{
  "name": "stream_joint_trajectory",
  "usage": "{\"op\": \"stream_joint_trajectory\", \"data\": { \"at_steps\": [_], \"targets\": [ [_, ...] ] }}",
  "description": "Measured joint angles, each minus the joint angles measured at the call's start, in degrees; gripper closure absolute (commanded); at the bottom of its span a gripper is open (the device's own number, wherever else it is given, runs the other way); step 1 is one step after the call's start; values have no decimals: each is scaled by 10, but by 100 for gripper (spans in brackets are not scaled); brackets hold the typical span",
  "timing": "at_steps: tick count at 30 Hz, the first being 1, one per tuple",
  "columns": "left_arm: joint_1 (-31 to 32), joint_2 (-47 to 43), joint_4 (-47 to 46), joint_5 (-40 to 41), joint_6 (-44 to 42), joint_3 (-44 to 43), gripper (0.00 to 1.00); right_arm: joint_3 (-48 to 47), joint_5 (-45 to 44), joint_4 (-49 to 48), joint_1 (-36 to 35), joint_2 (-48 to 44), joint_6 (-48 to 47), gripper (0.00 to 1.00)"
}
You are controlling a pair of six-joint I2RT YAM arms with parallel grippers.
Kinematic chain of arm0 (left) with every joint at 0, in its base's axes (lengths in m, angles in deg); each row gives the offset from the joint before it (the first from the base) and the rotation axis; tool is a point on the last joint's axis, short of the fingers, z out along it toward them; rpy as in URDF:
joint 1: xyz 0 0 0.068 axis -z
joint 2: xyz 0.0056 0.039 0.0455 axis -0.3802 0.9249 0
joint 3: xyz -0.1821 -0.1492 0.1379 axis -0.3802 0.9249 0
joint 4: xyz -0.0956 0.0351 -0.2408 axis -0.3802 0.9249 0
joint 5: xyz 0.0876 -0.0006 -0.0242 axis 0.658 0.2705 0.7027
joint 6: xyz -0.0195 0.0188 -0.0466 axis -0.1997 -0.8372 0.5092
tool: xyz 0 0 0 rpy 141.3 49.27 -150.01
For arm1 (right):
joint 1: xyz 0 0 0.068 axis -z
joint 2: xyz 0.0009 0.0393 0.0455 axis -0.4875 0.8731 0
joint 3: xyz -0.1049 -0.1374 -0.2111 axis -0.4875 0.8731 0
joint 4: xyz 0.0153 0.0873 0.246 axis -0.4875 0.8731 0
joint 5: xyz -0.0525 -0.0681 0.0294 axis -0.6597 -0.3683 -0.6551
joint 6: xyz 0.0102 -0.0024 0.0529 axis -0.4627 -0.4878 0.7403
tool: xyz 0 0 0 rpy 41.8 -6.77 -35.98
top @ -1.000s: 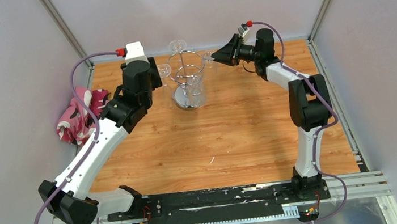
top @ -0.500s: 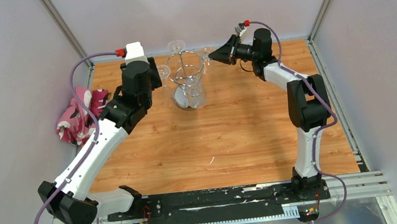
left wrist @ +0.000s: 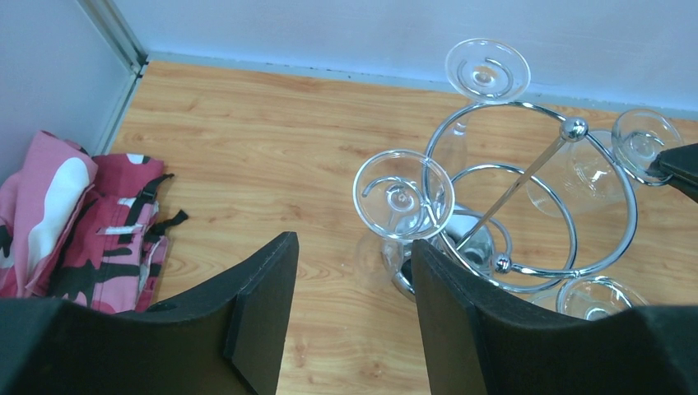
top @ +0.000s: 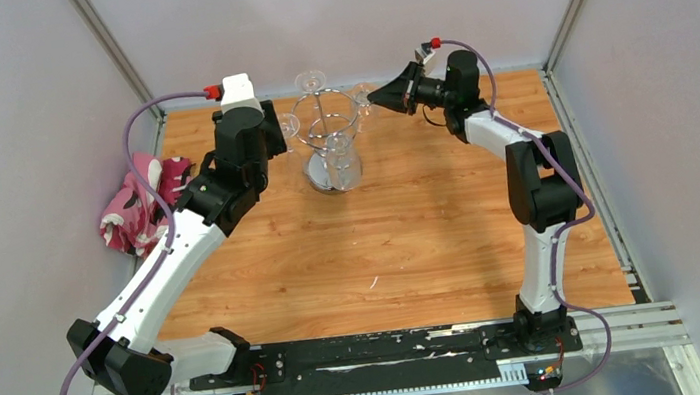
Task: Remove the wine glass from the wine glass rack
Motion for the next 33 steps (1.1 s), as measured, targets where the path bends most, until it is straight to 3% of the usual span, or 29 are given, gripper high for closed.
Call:
{"op": "stream_joint_trajectory", "data": {
  "at_steps": [6, 16, 23, 31, 33],
  "targets": [
    [0, 0, 0, -5, 0, 0, 40, 1, -8, 36, 1, -5, 31, 100],
    [0, 0, 0, -20, 1, 0, 39, -25, -44, 222, 7, -50, -32, 100],
    [0, 1, 0, -24, 3, 0, 39, -65, -58, 306, 10, -50, -80, 85],
    [0, 1, 0, -26, 3, 0, 39, -56, -62, 302, 12, -50, -85, 76],
    [0, 1, 0, -26, 3, 0, 39, -51, -62, 295, 14, -50, -83, 70]
  ]
}}
